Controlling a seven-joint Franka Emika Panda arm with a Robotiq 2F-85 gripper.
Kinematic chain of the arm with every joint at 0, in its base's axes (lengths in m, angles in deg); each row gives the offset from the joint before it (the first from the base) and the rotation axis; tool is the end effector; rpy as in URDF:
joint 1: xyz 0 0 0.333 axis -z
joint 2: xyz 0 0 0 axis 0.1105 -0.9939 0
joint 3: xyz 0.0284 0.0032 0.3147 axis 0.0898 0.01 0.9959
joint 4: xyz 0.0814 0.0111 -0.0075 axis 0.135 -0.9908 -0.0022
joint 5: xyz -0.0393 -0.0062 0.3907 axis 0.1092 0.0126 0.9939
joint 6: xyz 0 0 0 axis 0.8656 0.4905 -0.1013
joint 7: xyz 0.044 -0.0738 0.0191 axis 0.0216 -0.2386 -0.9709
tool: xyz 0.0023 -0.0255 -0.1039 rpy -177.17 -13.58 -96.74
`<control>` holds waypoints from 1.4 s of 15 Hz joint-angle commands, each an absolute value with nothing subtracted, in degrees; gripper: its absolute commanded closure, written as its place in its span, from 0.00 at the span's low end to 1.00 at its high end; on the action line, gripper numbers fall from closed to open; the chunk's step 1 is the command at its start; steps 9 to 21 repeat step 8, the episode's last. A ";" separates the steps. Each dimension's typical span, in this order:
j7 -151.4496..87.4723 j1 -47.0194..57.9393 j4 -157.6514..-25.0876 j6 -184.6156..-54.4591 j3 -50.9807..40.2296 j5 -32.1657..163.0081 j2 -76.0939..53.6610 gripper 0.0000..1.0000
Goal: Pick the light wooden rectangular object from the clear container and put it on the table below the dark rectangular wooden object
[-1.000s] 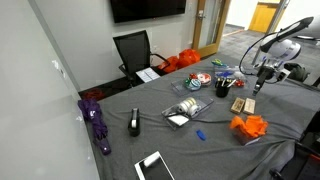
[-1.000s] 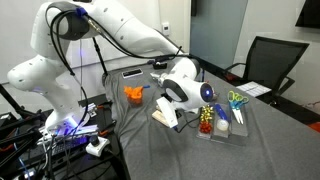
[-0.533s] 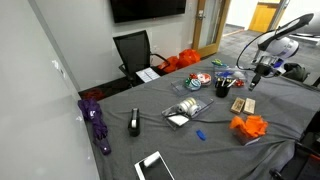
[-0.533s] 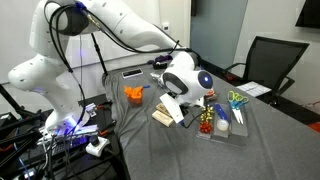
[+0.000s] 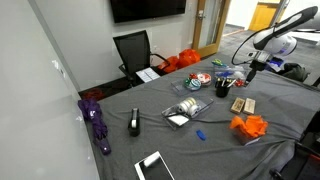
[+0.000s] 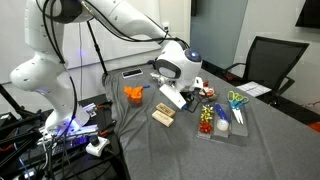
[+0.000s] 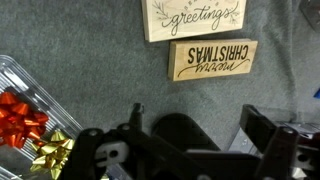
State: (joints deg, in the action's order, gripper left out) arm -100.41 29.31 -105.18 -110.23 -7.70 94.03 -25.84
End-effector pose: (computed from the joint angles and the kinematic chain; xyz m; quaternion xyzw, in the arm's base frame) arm 0.5510 -0.2869 0.2151 -0.9733 -0.1545 -0.0335 0.1665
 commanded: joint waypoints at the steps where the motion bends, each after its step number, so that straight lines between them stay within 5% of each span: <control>1: -98.46 28.17 -111.35 -114.42 -7.60 90.67 -19.88 0.00; 21: -93.86 26.98 -113.69 -113.45 -8.05 86.42 -14.94 0.00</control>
